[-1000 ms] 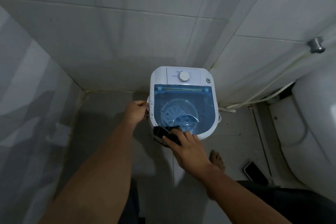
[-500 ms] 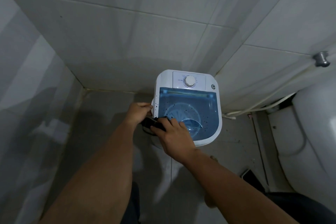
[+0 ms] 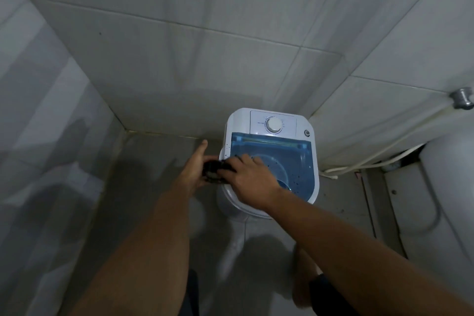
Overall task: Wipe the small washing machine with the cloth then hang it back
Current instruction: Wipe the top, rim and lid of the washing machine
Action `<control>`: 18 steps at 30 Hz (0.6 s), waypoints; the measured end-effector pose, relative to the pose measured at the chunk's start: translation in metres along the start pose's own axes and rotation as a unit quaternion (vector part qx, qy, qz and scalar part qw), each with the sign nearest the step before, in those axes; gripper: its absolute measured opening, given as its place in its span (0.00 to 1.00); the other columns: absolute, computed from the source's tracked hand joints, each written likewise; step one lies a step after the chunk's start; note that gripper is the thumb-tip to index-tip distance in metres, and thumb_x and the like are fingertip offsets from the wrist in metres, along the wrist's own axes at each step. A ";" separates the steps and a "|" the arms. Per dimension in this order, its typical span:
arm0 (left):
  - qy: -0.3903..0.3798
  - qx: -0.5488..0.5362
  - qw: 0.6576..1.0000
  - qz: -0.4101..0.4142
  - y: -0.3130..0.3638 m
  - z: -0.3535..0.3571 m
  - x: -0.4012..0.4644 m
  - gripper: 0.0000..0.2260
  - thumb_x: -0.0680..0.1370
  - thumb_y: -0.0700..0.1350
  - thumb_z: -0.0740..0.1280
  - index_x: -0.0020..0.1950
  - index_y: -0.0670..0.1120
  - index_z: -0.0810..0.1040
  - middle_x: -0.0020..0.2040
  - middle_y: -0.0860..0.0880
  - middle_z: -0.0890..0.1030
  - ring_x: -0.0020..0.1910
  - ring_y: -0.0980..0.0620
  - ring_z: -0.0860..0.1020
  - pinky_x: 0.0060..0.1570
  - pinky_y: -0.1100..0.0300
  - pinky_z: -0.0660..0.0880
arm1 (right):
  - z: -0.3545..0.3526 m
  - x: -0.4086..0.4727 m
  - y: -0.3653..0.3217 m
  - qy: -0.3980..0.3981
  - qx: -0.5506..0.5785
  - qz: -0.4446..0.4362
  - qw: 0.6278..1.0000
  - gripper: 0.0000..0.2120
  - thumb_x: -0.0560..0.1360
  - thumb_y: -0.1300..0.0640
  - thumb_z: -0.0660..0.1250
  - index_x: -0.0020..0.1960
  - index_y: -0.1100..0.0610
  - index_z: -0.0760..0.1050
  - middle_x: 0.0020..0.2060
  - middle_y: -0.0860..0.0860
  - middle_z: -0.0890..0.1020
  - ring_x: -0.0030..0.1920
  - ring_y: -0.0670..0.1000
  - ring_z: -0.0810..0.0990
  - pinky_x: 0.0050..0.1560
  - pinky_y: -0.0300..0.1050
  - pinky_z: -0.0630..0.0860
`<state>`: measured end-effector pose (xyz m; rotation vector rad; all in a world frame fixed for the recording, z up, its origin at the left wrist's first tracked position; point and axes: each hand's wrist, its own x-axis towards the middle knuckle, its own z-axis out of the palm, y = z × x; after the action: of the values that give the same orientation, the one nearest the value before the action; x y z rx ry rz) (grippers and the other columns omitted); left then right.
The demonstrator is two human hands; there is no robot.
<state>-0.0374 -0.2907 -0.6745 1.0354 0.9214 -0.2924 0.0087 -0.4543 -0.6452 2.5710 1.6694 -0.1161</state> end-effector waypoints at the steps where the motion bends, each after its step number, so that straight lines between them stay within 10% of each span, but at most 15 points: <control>1: -0.004 -0.006 1.000 -0.004 -0.001 -0.003 0.001 0.35 0.77 0.69 0.52 0.56 0.41 0.82 0.50 0.40 0.86 0.48 0.43 0.83 0.46 0.53 0.80 | -0.002 0.006 0.004 -0.005 0.001 0.004 1.000 0.20 0.75 0.55 0.68 0.67 0.49 0.77 0.59 0.54 0.78 0.55 0.60 0.76 0.49 0.56 0.73; 6: -0.006 -0.022 1.000 -0.011 -0.002 -0.006 0.002 0.41 0.72 0.76 0.50 0.53 0.42 0.84 0.52 0.40 0.86 0.51 0.41 0.83 0.55 0.46 0.79 | 0.001 0.001 0.024 0.001 0.005 -0.087 0.996 0.23 0.74 0.54 0.69 0.69 0.49 0.75 0.60 0.55 0.78 0.54 0.60 0.77 0.49 0.55 0.75; 14: 0.025 -0.005 1.000 0.000 -0.004 -0.004 0.002 0.48 0.65 0.81 0.51 0.59 0.42 0.82 0.57 0.41 0.84 0.58 0.42 0.81 0.63 0.43 0.75 | -0.016 0.075 0.061 0.014 -0.010 0.144 0.989 0.26 0.75 0.59 0.66 0.73 0.50 0.71 0.66 0.57 0.72 0.62 0.62 0.72 0.57 0.58 0.71; 18: 0.000 -0.036 0.999 -0.009 -0.002 -0.003 0.001 0.47 0.68 0.80 0.48 0.55 0.41 0.83 0.51 0.40 0.86 0.54 0.40 0.83 0.59 0.45 0.77 | 0.013 0.007 0.026 0.055 0.082 0.007 0.995 0.22 0.75 0.56 0.67 0.70 0.49 0.75 0.63 0.56 0.77 0.55 0.61 0.76 0.50 0.55 0.74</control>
<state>-0.0398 -0.2887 -0.6773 0.9616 0.9343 -0.2728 0.0351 -0.4604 -0.6586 2.7547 1.7482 -0.1176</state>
